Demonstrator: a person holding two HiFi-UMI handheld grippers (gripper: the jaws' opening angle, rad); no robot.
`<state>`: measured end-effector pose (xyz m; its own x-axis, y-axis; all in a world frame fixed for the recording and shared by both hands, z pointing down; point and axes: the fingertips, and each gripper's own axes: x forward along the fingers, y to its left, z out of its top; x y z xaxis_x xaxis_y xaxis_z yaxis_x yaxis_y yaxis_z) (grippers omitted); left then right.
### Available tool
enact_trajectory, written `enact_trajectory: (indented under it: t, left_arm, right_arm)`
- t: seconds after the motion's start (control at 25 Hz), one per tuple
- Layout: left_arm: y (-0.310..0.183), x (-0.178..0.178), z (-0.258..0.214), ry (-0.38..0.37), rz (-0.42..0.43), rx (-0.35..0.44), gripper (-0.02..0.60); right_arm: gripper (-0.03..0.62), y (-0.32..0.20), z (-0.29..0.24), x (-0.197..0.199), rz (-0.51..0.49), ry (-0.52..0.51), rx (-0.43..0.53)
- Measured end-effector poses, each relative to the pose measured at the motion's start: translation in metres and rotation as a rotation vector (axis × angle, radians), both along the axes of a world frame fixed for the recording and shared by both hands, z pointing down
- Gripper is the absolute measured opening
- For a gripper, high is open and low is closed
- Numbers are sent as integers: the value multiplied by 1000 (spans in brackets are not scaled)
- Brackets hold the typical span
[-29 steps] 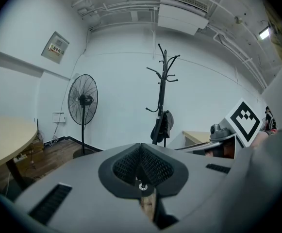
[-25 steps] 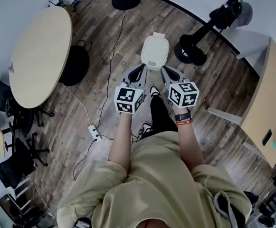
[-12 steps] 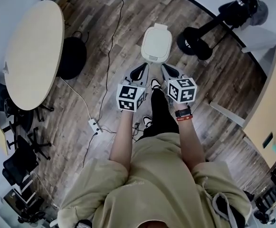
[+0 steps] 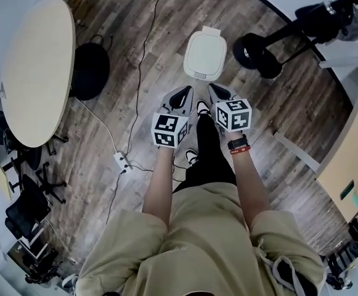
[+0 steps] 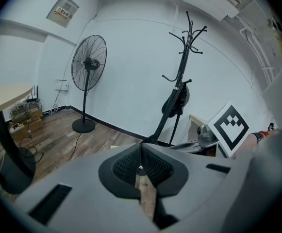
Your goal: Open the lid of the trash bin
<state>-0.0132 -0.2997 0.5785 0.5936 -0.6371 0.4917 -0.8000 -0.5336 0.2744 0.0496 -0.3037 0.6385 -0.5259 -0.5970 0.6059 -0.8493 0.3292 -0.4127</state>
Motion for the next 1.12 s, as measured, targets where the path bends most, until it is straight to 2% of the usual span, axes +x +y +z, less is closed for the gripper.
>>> enact_trajectory:
  t: [0.4,0.8,1.12]
  left_arm:
    - [-33,-2,59,3,-34,-45,23]
    - [-41,-12,119,5,-48,-79,23]
    - [-48,-27,161,5,-56,-85,23]
  right_arm:
    - [15,-28,86,-6,-58,20,-83]
    - [15,-44,157,-21,-140,72,-118]
    - [15,-56,206,-28,-165,103,-130]
